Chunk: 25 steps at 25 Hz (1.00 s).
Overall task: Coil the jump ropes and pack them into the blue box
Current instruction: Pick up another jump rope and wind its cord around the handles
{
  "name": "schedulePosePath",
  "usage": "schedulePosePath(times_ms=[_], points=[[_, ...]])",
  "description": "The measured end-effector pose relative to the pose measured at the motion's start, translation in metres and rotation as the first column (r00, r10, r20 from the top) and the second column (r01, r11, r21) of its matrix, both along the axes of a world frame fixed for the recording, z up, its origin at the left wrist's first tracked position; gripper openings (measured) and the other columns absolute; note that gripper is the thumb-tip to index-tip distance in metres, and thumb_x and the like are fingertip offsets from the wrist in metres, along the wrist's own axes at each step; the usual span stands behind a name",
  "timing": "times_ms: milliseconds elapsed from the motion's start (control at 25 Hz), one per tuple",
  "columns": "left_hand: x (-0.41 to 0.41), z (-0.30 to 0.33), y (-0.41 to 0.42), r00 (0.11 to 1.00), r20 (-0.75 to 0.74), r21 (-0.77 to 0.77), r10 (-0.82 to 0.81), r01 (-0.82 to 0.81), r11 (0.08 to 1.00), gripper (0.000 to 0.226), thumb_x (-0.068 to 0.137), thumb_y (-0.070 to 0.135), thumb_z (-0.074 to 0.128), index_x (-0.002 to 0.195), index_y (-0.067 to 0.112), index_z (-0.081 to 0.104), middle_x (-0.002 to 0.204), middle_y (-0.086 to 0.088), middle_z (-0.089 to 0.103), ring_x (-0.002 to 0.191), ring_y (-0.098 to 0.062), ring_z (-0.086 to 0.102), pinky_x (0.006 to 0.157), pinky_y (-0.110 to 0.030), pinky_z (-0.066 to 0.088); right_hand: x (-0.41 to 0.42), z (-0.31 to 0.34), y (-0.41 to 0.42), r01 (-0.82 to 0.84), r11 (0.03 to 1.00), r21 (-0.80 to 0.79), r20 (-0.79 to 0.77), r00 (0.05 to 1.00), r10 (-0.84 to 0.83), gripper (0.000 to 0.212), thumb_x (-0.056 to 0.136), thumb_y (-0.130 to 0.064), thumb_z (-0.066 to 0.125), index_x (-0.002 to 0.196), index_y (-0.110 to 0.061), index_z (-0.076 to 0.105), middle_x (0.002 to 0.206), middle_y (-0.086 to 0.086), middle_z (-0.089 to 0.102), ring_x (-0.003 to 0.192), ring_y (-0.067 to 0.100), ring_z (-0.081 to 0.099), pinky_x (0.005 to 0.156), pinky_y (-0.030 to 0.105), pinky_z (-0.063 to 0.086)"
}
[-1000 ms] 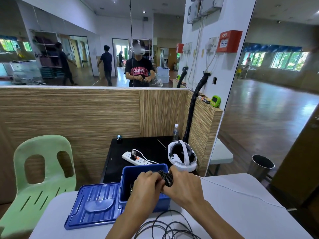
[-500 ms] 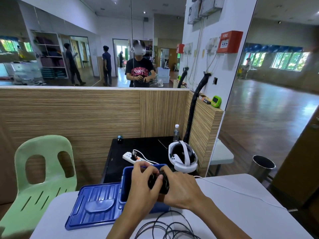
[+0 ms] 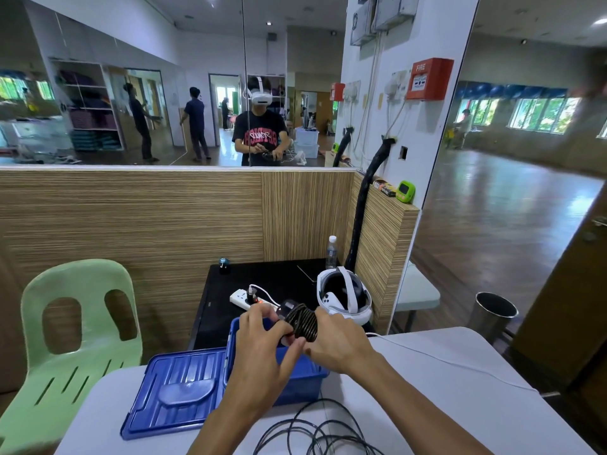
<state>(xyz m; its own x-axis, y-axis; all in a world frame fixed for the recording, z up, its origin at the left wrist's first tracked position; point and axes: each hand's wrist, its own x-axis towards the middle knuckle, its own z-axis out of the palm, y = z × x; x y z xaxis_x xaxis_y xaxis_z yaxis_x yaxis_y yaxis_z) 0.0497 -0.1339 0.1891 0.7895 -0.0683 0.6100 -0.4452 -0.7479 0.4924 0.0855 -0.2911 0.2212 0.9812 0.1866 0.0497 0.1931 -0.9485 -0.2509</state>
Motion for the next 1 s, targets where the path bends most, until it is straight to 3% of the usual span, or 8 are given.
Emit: schedulePosePath(times_ms=[240,400,520,600,680,800,880,1000], points=[[-0.007,-0.003,0.004,0.996,0.084,0.045,-0.006,0.002,0.999,0.011,0.085,0.035,0.069,0.082,0.026,0.063,0.102,0.01,0.032,0.097,-0.009,0.036,0.08,-0.018,0.038,0.002,-0.008,0.001,0.058,0.99,0.126,-0.02,0.998,-0.056,0.057,0.075,-0.068,0.053,0.103,-0.019,0.049,0.093,0.001,0.066,0.084,0.023,0.062,0.066,0.034,0.049],[-0.008,-0.024,0.012,1.0,-0.01,0.032,-0.002,0.003,0.999,0.019,0.09,0.051,0.052,0.093,0.034,0.059,0.105,0.011,0.037,0.097,-0.006,0.042,0.079,-0.025,0.045,-0.003,-0.018,0.006,0.098,0.985,0.142,0.002,0.995,-0.099,0.063,0.072,-0.075,0.051,0.104,-0.022,0.045,0.095,-0.001,0.065,0.087,0.024,0.064,0.067,0.034,0.049],[-0.007,-0.038,0.007,0.977,-0.188,-0.248,-0.101,0.052,0.967,0.015,0.09,0.054,0.053,0.09,0.039,0.053,0.111,0.017,0.039,0.094,-0.007,0.056,0.076,-0.03,0.053,-0.012,-0.031,0.015,0.145,0.983,0.115,0.004,0.989,-0.146,0.056,0.082,-0.064,0.058,0.113,-0.022,0.039,0.101,0.0,0.064,0.094,0.025,0.064,0.065,0.032,0.041],[-0.001,-0.045,0.0,0.964,-0.243,-0.442,-0.109,-0.01,0.897,0.013,0.087,0.046,0.06,0.091,0.036,0.054,0.108,0.014,0.044,0.09,-0.008,0.061,0.075,-0.033,0.056,-0.02,-0.042,0.025,0.177,0.966,0.187,-0.013,0.984,-0.178,0.053,0.085,-0.058,0.059,0.119,-0.025,0.036,0.103,0.0,0.063,0.094,0.024,0.064,0.068,0.032,0.045],[0.009,-0.052,-0.001,0.951,-0.301,-0.541,-0.078,-0.102,0.835,0.013,0.087,0.032,0.067,0.095,0.029,0.057,0.105,0.006,0.05,0.088,-0.013,0.064,0.075,-0.036,0.057,-0.024,-0.055,0.034,0.185,0.949,0.255,-0.014,0.982,-0.187,0.057,0.085,-0.059,0.057,0.128,-0.03,0.031,0.11,-0.001,0.062,0.096,0.023,0.063,0.077,0.034,0.052],[0.021,-0.064,0.004,0.926,-0.368,-0.576,-0.087,-0.153,0.803,0.008,0.09,0.013,0.064,0.092,0.021,0.062,0.108,-0.003,0.053,0.083,-0.013,0.066,0.069,-0.03,0.058,-0.024,-0.071,0.042,0.153,0.95,0.273,-0.051,0.988,-0.145,0.082,0.091,-0.054,0.053,0.153,-0.029,0.006,0.13,0.002,0.054,0.112,0.019,0.056,0.092,0.033,0.05],[0.027,-0.069,0.008,0.919,-0.384,-0.572,-0.09,-0.16,0.805,0.013,0.091,0.007,0.062,0.093,0.02,0.062,0.109,-0.004,0.054,0.082,-0.006,0.065,0.07,-0.028,0.058,-0.022,-0.078,0.047,0.123,0.959,0.256,-0.091,0.991,-0.103,0.09,0.095,-0.048,0.052,0.154,-0.033,-0.014,0.137,0.006,0.047,0.116,0.017,0.053,0.091,0.029,0.048],[0.037,-0.076,0.016,0.922,-0.376,-0.522,-0.096,-0.125,0.843,0.02,0.09,0.006,0.062,0.093,0.026,0.06,0.105,-0.001,0.059,0.087,0.001,0.061,0.078,-0.023,0.055,-0.013,-0.089,0.062,0.132,0.963,0.235,-0.14,0.985,-0.101,0.088,0.099,-0.039,0.05,0.152,-0.035,-0.021,0.144,0.01,0.032,0.117,0.017,0.052,0.09,0.029,0.049]])
